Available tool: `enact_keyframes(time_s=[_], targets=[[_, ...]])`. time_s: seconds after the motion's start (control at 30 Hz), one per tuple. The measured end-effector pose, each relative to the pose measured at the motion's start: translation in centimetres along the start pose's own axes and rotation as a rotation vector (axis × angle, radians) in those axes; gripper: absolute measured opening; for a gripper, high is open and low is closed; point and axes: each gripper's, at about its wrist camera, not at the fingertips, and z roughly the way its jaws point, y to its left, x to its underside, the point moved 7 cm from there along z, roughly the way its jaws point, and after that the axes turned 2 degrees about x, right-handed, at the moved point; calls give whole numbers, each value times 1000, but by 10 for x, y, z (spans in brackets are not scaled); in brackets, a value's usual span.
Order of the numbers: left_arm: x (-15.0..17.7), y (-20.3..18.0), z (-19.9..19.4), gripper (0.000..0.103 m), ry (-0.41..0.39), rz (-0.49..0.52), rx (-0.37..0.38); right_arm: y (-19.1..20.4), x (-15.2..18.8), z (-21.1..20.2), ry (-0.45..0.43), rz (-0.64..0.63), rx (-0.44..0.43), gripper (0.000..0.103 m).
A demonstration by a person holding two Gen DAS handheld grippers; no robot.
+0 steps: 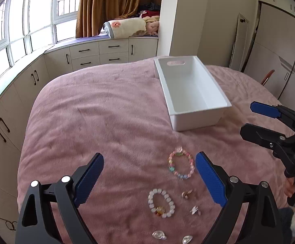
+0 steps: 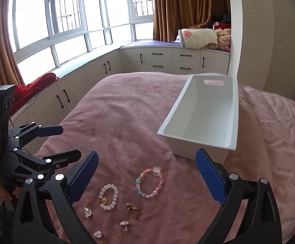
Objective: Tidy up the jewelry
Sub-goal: 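Move both tools back toward the remaining jewelry, then grasp the silver earring with the left tool while the right tool grasps the silver flower earring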
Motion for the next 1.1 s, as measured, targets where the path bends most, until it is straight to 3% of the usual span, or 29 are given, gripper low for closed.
enact_keyframes(time_s=[0.27,0.43,0.73,1.03,1.1], targets=[[78,16,14,93,136,-72,26,15,54,31,117,42,10,95],[111,4,23,93,197,-70,57,18,80,43,168,35,28,93],[145,-23,49,93,299,76,45,22,128,74,285,-9,41,77],[166,-15,67,92,353,46,22,23,162,96,376,-10,45,73],[172,-10,71,88,364,24,20,23,167,101,392,-11,48,72]])
